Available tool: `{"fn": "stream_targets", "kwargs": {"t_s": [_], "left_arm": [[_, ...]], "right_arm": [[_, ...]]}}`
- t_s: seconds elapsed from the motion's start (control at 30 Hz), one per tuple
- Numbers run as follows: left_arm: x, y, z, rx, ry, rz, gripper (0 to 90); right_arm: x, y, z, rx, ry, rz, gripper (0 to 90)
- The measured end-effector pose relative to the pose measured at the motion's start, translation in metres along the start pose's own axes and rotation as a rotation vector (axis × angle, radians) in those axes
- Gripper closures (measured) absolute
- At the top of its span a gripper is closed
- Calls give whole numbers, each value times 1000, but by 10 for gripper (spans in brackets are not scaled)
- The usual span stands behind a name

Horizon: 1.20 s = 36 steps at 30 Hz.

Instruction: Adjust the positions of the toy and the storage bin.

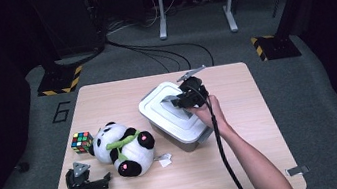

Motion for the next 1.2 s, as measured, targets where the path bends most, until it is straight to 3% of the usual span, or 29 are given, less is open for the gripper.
{"fn": "stream_targets", "kwargs": {"t_s": [0.8, 1.07, 1.2], "left_arm": [[1, 0, 0, 4, 3, -1, 22], [1, 0, -1, 10, -2, 1, 22], [1, 0, 0, -2, 5, -2, 24]], "right_arm": [[-3, -2, 1, -16, 23, 14, 667], [-1, -2, 1, -21, 13, 11, 668], [0, -1, 0, -18, -4, -15, 668]]}}
Point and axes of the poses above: each handheld gripper's, and its own axes: z roughly forward along the jaws, y roughly out of its top, x roughly to its left, the point moved 4 cm from there along z, roughly forward along the jaws, and after that the axes turned 7 degrees about z, right-handed, at the moved point
